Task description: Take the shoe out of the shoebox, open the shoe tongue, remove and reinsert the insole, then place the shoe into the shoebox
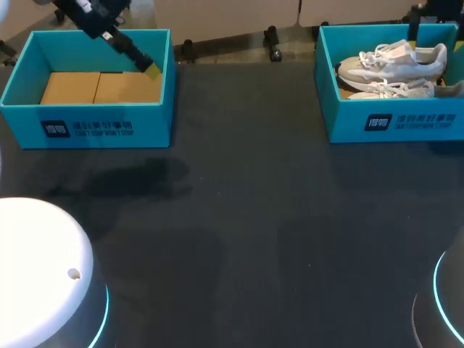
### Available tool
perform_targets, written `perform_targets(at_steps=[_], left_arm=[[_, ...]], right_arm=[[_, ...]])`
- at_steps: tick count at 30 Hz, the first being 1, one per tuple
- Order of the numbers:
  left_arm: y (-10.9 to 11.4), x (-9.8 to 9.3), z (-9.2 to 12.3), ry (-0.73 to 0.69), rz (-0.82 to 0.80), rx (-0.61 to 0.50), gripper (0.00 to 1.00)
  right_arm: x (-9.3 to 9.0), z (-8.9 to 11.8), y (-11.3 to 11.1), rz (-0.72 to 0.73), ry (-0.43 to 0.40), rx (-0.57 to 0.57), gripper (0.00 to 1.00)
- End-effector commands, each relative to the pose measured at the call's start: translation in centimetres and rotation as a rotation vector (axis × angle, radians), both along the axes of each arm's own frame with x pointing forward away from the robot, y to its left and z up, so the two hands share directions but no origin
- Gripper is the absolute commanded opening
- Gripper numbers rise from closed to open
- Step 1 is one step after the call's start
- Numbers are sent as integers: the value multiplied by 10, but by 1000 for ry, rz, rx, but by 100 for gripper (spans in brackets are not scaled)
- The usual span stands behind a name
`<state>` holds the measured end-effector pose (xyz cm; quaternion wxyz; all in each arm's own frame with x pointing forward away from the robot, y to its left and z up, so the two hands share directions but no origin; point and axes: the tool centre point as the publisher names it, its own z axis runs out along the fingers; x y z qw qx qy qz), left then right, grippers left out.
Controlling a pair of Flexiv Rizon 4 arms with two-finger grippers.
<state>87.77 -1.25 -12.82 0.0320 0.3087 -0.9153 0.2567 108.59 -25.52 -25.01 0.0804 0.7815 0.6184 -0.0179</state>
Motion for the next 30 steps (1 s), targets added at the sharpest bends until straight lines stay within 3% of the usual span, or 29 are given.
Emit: perform_targets(at_steps=[1,10,19,30], left_arm=[[-6,1,3,46,170,67,100],[-13,23,-15,140,396,170,100],[-16,47,-23,149,453,203,100],[-13,67,-54,163,583,300,100]], right_arm=[[-21,5,4,31,-101,23,100],[-61,18,27,55,-98,36,100],[-93,22,56,91,-56,73,100],[-133,25,91,105,-14,98,100]])
